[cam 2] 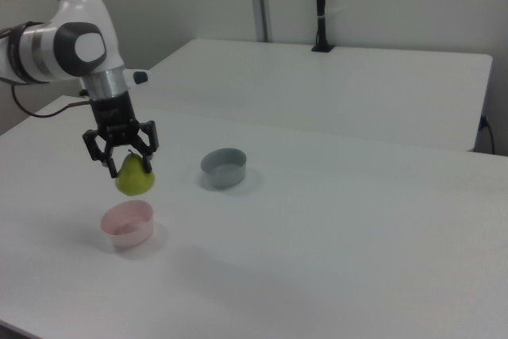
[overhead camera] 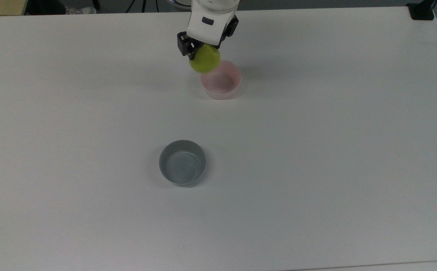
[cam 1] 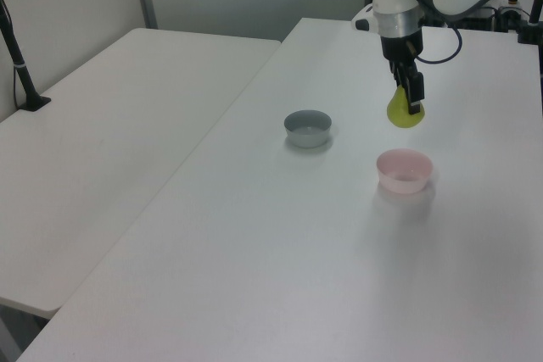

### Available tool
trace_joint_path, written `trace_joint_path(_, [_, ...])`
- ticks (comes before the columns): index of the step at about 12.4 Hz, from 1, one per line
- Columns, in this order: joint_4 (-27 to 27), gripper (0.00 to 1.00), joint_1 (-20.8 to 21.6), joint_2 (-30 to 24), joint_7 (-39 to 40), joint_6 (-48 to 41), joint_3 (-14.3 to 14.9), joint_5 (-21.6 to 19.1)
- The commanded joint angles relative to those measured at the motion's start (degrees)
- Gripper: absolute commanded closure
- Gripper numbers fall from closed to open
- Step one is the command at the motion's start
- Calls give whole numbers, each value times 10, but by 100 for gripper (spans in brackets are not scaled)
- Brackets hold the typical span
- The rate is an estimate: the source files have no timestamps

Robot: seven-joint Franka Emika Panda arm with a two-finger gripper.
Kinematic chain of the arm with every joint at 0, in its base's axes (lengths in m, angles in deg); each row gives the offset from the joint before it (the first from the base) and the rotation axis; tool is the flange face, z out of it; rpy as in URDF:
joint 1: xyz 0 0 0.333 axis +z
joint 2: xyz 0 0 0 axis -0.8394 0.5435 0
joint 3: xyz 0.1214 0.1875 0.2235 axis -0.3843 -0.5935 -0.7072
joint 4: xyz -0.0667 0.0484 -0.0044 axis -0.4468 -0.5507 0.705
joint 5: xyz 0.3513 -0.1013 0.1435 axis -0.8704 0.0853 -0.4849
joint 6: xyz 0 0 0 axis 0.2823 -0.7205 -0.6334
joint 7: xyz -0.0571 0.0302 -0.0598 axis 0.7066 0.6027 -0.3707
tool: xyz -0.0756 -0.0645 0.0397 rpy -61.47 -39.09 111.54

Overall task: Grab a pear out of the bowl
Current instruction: 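Move the held pear beside the pink bowl and lower it to the table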

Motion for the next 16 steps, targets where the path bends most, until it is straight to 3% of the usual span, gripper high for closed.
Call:
trace_joint_path(1, [-5,62,-70,-3,3,-7,4,-9])
trace_joint_path(6, [-5,62,-180,19,5,52,4,-4])
trace_joint_path(11, [-5,61,-207,77,-2,113,5,0])
trace_joint_path(16, [-4,59,-208,129,-9,146,7,1])
